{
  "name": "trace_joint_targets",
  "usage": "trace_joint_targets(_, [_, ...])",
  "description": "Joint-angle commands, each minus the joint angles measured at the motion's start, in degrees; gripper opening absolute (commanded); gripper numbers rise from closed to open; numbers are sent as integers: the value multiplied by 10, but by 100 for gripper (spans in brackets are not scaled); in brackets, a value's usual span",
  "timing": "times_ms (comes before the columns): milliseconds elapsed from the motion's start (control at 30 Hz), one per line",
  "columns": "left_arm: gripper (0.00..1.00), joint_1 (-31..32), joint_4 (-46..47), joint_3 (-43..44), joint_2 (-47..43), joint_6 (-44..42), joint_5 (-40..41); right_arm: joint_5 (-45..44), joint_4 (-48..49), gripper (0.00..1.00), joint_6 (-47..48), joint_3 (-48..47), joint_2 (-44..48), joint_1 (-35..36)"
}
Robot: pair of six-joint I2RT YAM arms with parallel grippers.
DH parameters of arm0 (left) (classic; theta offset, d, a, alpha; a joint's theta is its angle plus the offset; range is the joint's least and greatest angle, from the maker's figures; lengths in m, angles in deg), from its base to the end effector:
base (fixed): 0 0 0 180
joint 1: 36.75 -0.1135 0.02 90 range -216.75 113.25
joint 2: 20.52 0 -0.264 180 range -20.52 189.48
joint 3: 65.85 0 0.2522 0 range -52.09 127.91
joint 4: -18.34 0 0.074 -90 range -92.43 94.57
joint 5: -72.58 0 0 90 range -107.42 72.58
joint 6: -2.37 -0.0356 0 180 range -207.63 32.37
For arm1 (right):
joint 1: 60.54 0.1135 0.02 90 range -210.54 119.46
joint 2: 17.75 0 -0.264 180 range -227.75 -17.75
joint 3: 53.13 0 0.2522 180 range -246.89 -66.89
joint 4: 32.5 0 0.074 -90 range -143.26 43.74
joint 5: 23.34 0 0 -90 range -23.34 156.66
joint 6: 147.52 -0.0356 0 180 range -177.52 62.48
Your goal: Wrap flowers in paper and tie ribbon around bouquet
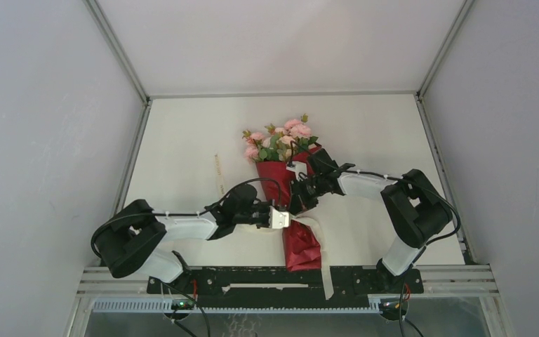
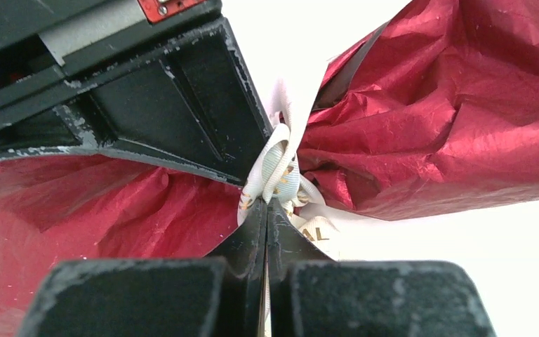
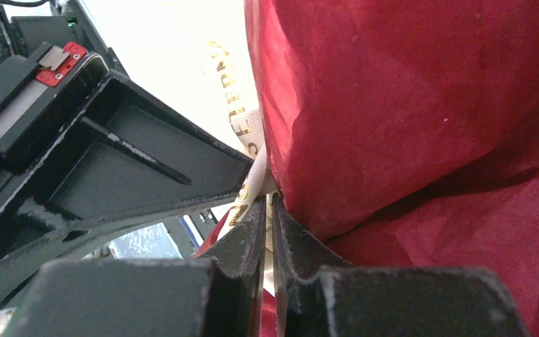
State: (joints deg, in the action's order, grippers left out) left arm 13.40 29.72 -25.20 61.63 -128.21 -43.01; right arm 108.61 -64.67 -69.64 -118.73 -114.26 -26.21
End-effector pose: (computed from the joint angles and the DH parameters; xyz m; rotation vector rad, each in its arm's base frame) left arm 0.1578 -0.2130 0.1547 1.6646 1.2627 -0.5684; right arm 0.2441 0.1955 0.1567 -0.7758 2.6448 1.2260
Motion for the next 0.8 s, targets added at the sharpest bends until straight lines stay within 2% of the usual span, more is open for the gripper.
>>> trace_joint_targets(0, [0, 0, -37, -2, -8, -32, -16, 67, 80, 15, -33, 26, 16, -6])
trace_joint_targets(67, [0, -2, -57, -3, -16, -53, -44, 67, 95, 15, -40, 35, 15, -7])
trace_joint_targets(233, [0, -2, -54, -1, -9, -61, -56, 76, 118, 19, -54, 46, 4, -7])
trace_joint_targets(367, [3, -4, -36, 2, -4, -44, -33, 82, 129, 21, -57, 49, 8, -8])
trace_joint_targets(600, [1, -8, -8, 9, -2, -2, 7, 80, 121, 26, -47, 49, 11, -8])
trace_joint_targets(767, [0, -11, -6, 15, -4, 16, 0, 65, 113, 35, -40, 49, 7, -5])
